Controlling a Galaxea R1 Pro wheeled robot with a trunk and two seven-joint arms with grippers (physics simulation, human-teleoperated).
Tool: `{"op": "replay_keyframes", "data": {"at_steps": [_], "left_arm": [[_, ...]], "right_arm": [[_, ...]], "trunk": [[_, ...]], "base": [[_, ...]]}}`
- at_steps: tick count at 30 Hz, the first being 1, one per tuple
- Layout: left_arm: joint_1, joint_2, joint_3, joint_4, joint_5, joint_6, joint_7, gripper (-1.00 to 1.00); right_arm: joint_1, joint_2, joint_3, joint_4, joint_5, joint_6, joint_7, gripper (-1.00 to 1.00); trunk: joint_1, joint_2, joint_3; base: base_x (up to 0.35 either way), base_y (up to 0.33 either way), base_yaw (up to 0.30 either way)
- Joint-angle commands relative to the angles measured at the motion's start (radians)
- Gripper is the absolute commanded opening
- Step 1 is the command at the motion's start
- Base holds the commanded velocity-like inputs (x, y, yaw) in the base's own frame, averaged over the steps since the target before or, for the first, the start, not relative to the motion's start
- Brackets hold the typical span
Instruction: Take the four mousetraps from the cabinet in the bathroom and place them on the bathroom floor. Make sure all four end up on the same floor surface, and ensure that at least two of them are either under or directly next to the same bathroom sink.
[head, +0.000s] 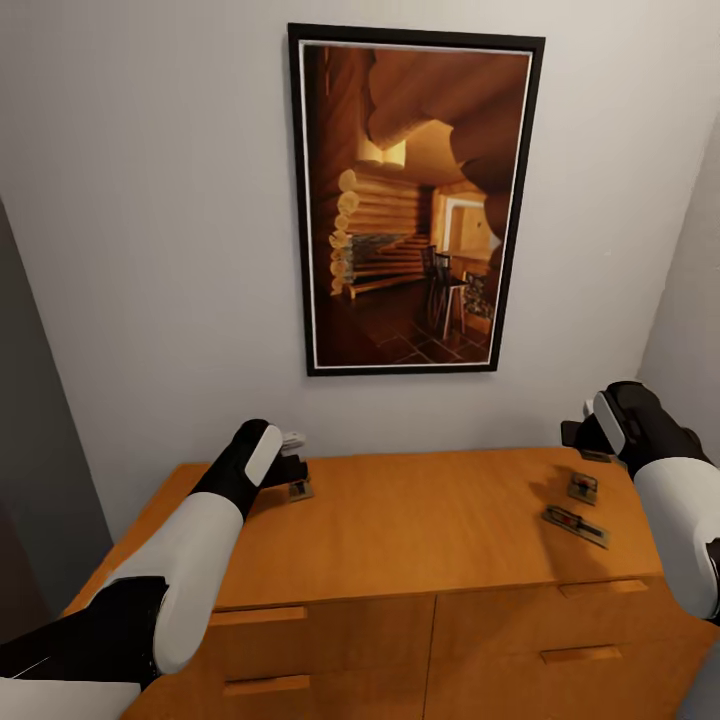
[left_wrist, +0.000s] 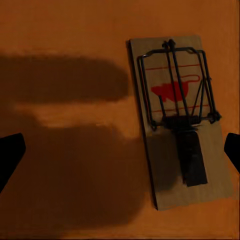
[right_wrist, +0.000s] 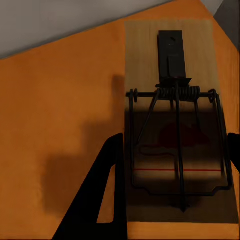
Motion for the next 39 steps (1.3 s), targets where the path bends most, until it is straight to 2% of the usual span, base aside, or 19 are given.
{"op": "replay_keyframes", "data": {"at_steps": [1, 11, 16, 19, 23, 39], "left_arm": [[-0.001, -0.001, 0.004, -0.002, 0.011, 0.002, 0.01, 1.0], [-0.001, -0.001, 0.004, -0.006, 0.012, 0.001, 0.01, 1.0], [-0.001, -0.001, 0.005, -0.007, 0.012, -0.001, 0.01, 1.0], [-0.001, -0.001, 0.006, -0.006, 0.013, -0.02, 0.01, 1.0], [-0.001, -0.001, 0.006, 0.0, 0.018, -0.079, 0.011, 1.0], [0.001, -0.001, -0.001, 0.0, 0.023, -0.089, 0.012, 1.0]], "right_arm": [[-0.001, 0.0, -0.002, -0.001, -0.006, 0.003, -0.005, -1.0], [-0.001, 0.0, -0.002, -0.001, -0.007, 0.003, -0.004, -1.0], [-0.001, 0.0, -0.002, -0.001, -0.006, 0.003, -0.004, -1.0], [-0.001, -0.001, -0.002, -0.001, -0.006, 0.003, -0.004, -1.0], [-0.001, -0.001, -0.002, -0.001, -0.006, 0.003, -0.005, -1.0], [-0.001, -0.001, -0.002, -0.001, -0.007, 0.003, -0.005, -1.0]], "trunk": [[0.0, -0.001, -0.001], [0.0, -0.001, -0.001], [0.0, -0.001, -0.001], [0.0, -0.001, -0.001], [0.0, -0.001, -0.001], [0.0, -0.001, -0.001]], "base": [[-0.064, -0.06, 0.0], [-0.017, -0.016, 0.003], [-0.002, -0.001, 0.158], [0.0, 0.0, 0.14], [0.0, 0.0, 0.041], [0.0, 0.0, 0.003]]}}
